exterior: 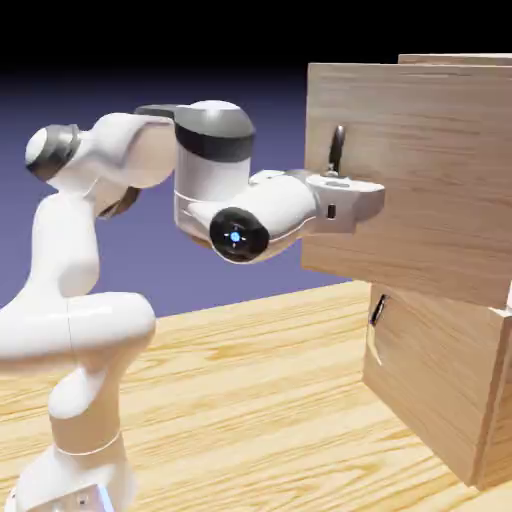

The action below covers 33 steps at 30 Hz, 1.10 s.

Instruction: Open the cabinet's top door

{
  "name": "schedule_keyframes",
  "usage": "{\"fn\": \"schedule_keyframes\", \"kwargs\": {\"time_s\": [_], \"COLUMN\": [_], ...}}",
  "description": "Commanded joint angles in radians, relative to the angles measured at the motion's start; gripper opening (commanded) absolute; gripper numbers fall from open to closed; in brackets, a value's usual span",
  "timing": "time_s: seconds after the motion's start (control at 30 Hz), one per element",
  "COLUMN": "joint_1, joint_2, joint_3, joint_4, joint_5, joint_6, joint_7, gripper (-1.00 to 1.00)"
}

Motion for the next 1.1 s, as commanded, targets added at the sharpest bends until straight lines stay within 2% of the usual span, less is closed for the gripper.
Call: {"fn": "schedule_keyframes", "kwargs": {"time_s": [0.0,0.2,0.4,0.73,1.07], "joint_1": [-0.028,-0.185,-0.309,-0.404,-0.319], "joint_2": [-0.036,-0.254,-0.471,-0.834,-1.196], "joint_3": [-0.002,0.032,0.117,0.278,0.338], "joint_4": [0.02,0.17,0.348,0.615,0.844], "joint_5": [-0.036,-0.252,-0.456,-0.736,-0.961], "joint_6": [-0.041,-0.223,-0.3,-0.266,-0.187], "joint_7": [-0.027,-0.184,-0.31,-0.373,-0.29], "gripper": [-1.0,-1.0,-1.0,-1.0,-1.0]}}
